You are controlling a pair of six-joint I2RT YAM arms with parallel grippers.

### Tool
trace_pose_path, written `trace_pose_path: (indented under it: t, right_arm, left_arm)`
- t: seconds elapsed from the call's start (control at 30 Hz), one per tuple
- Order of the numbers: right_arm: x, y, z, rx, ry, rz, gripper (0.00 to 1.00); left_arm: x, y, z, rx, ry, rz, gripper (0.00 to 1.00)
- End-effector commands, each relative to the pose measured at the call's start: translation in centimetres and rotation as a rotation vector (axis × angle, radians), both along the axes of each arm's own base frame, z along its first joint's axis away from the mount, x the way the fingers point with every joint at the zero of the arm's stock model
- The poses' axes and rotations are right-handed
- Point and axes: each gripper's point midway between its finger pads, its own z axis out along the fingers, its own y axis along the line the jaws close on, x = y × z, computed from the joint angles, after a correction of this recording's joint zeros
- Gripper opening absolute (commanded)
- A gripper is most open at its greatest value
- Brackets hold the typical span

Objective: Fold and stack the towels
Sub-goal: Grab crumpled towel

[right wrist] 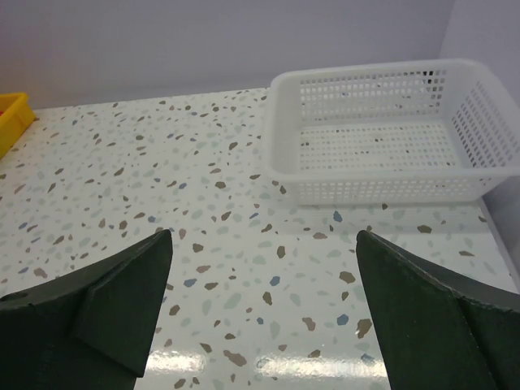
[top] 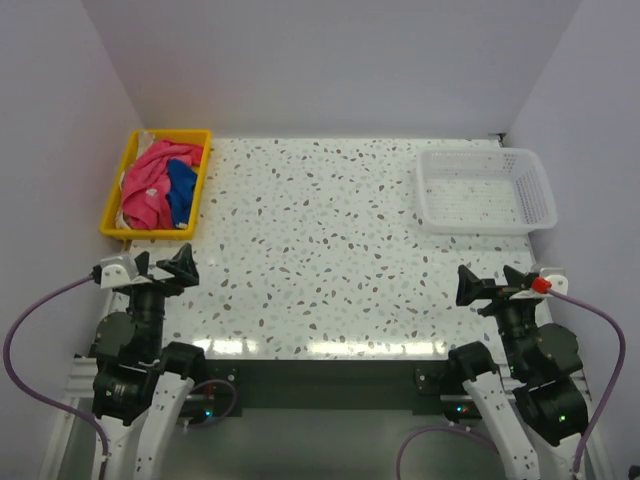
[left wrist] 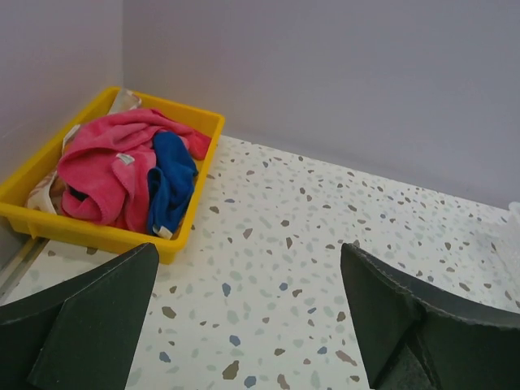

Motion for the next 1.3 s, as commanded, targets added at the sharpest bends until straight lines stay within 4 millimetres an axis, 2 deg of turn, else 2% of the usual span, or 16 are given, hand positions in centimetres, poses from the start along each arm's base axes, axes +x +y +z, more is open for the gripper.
trace_pose_path:
  t: [0.0, 0.1, 0.17, 0.27, 0.37, 0.47, 0.5, 0.57, 0.6, 0.67, 0.7, 0.8, 0.9, 0.97, 1.07, 1.27]
  right_arm:
    - [0.0, 0.2, 1.1, 0.02, -0.028, 0.01, 0.99]
    - [0.1, 0.0, 1.3, 0.012, -0.016, -0.002, 0.99]
    - [0.4, -0.1, 1.1, 0.024, 0.009, -0.019, 0.99]
    - [0.9, 0.1, 1.1, 0.016, 0.023, -0.016, 0.99]
    - [1.5, 0.3, 0.7, 0.003, 0.048, -0.016, 0.99]
    - [2.1, 0.9, -0.2, -0.022, 0.09, 0.013, 0.99]
    - [2.2, 1.1, -0.2, -0.028, 0.094, 0.024, 0.99]
    - [2.5, 1.6, -0.5, -0.037, 0.111, 0.046, 0.99]
    - [2.6, 1.8, -0.4, -0.036, 0.108, 0.053, 0.99]
    - [2.9, 2.0, -0.4, -0.047, 0.104, 0.06, 0.99]
    - [3.1, 2.1, -0.5, -0.051, 0.112, 0.063, 0.99]
    - [3.6, 2.7, -0.9, -0.057, 0.124, 0.086, 0.99]
    - [4.1, 3.6, -1.4, -0.057, 0.143, 0.128, 0.99]
    - [4.5, 4.2, -2.0, -0.056, 0.175, 0.152, 0.99]
    - [5.3, 4.8, -2.9, -0.065, 0.231, 0.17, 0.99]
    - [6.4, 5.8, -4.5, -0.069, 0.345, 0.19, 0.99]
  left_arm:
    - [1.3, -0.6, 0.3, 0.008, 0.022, -0.021, 1.0]
    - [2.4, -0.9, -0.3, 0.005, 0.074, -0.02, 1.0]
    - [2.9, -0.6, 0.1, -0.01, 0.085, 0.005, 1.0]
    - [4.9, -0.6, 0.3, -0.025, 0.112, 0.027, 1.0]
    - [7.3, -0.3, 0.4, -0.045, 0.152, 0.082, 1.0]
    - [10.3, 0.2, -0.6, -0.073, 0.237, 0.158, 1.0]
    - [12.0, 0.1, -1.4, -0.064, 0.295, 0.174, 1.0]
    - [13.8, 0.6, -2.4, -0.078, 0.353, 0.225, 0.98]
    - [15.6, 0.8, -3.4, -0.071, 0.414, 0.244, 0.98]
    - [17.3, 2.4, -4.5, -0.101, 0.465, 0.304, 0.98]
    - [19.1, 2.9, -5.7, -0.106, 0.512, 0.321, 0.98]
    - [22.4, 4.4, -7.6, -0.119, 0.561, 0.352, 0.97]
    - [24.8, 6.6, -9.4, -0.137, 0.61, 0.406, 0.96]
    - [25.6, 8.6, -11.3, -0.148, 0.654, 0.46, 0.96]
    - [26.4, 11.2, -11.8, -0.172, 0.655, 0.515, 0.95]
    - [27.5, 13.8, -13.6, -0.163, 0.678, 0.561, 0.93]
